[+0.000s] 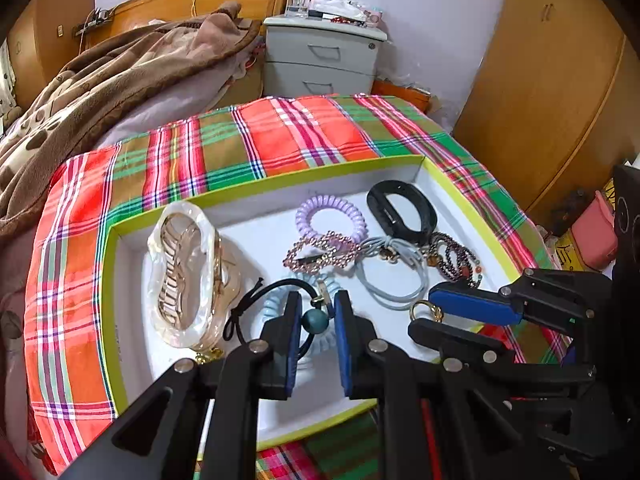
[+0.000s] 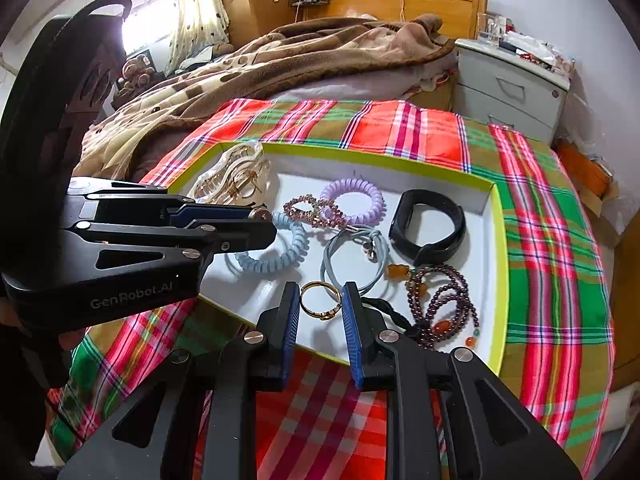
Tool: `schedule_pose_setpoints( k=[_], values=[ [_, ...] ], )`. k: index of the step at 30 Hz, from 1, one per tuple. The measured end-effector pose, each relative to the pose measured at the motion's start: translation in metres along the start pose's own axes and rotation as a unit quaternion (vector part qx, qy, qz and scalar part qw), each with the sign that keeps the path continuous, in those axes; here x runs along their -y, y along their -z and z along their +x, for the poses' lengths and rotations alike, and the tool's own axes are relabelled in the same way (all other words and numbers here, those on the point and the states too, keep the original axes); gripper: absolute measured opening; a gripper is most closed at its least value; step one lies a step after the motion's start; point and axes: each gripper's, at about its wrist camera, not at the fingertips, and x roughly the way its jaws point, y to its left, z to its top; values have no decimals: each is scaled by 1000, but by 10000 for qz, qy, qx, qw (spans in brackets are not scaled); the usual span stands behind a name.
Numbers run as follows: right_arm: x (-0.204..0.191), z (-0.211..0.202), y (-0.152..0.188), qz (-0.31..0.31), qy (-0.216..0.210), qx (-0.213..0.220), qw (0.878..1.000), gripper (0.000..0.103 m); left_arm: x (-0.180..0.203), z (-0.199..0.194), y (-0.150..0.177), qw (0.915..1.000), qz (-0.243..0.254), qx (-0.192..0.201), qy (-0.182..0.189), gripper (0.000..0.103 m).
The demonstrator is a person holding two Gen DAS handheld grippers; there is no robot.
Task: Organize jewelry
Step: 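Lower the black cord into the box with the left tool while the right lowers the ring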
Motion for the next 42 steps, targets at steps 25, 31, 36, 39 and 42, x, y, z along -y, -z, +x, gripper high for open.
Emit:
schedule_pose_setpoints(
  k=[25, 31, 36, 39, 42],
  values=[
    [8, 15, -8, 154, -19, -289, 9995, 23, -5, 2, 5, 9998, -100, -103, -143, 25],
    [10, 9, -5, 261, -38, -207, 9994, 30, -5, -3, 6, 9997, -125, -80, -168, 29],
    [13, 1, -3, 346, -18, -137, 9993, 30, -3, -11, 6, 9997, -122, -24, -214, 32],
    [14, -4, -2, 397, -5, -74, 9992, 30, -2, -15, 7, 9997, -128, 7, -218, 33],
    [14, -8, -2, 426, 36, -35, 9991, 31, -1, -19, 8, 9996, -122, 26, -258, 35]
  ],
)
